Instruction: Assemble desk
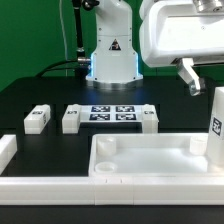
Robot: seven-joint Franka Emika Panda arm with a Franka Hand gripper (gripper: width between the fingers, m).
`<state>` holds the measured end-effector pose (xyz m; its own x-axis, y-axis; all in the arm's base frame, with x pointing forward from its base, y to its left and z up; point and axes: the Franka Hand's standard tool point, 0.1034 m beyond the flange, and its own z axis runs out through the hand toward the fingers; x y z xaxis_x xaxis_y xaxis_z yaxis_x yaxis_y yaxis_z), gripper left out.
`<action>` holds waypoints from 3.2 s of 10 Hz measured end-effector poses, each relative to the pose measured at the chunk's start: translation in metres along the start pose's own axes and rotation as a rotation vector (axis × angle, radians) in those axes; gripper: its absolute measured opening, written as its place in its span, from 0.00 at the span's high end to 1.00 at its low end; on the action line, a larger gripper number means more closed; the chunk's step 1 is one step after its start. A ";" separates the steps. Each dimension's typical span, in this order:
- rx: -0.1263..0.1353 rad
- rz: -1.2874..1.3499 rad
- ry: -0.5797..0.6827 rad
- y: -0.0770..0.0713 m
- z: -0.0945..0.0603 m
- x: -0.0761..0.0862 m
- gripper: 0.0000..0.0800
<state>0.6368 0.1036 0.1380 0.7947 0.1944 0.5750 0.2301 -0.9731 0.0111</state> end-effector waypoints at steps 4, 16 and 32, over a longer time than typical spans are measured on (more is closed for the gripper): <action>0.016 0.004 -0.095 0.005 -0.010 0.020 0.19; 0.113 0.110 -0.616 0.006 0.014 0.018 0.19; -0.178 1.272 -0.505 0.018 0.013 0.011 0.64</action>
Offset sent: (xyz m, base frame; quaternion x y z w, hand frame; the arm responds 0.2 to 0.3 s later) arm 0.0224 -0.0134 0.0283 -0.0171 -0.1194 0.0064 0.9927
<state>0.6571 0.0898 0.1337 0.5261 -0.8458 -0.0879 -0.8448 -0.5081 -0.1675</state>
